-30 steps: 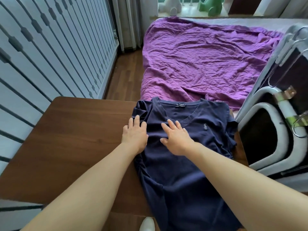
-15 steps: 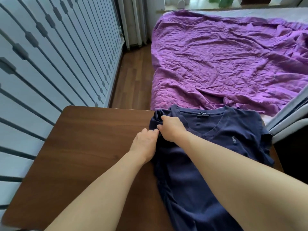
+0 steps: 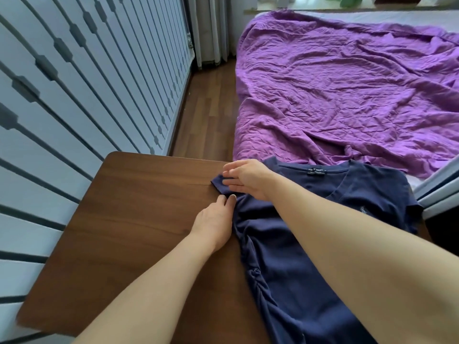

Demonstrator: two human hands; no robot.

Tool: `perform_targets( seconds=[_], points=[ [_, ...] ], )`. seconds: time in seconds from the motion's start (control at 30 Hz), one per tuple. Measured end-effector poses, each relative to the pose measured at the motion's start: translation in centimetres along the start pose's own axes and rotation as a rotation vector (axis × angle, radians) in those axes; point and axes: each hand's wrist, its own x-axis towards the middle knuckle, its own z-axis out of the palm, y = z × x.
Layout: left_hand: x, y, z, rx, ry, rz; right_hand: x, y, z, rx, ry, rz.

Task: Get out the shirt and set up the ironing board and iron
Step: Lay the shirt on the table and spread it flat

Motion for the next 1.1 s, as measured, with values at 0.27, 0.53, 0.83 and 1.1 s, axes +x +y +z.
perform_targets(
  seconds=[0.27, 0.53, 0.83, 1.1],
  points=[
    [1.1, 0.3, 0.1, 0.082, -0.105, -0.081, -3.2, 1.8, -4.6, -0.455, 0.292, 0.024],
    [-0.2, 4.4, 0.7, 0.250, 0.181, 0.138, -8.1, 3.4, -6.3, -0.663, 0.356, 0.010],
    [-7.6, 9.3, 3.3, 0.169, 0.055, 0.290, -16.7, 9.7, -7.7, -0.849, 0.336, 0.000],
    [-15.3, 11.3, 7.5, 0.281, -0.152, 0.239, -25.0, 17.2, -10.9, -1.018, 0.245, 0.087]
  ],
)
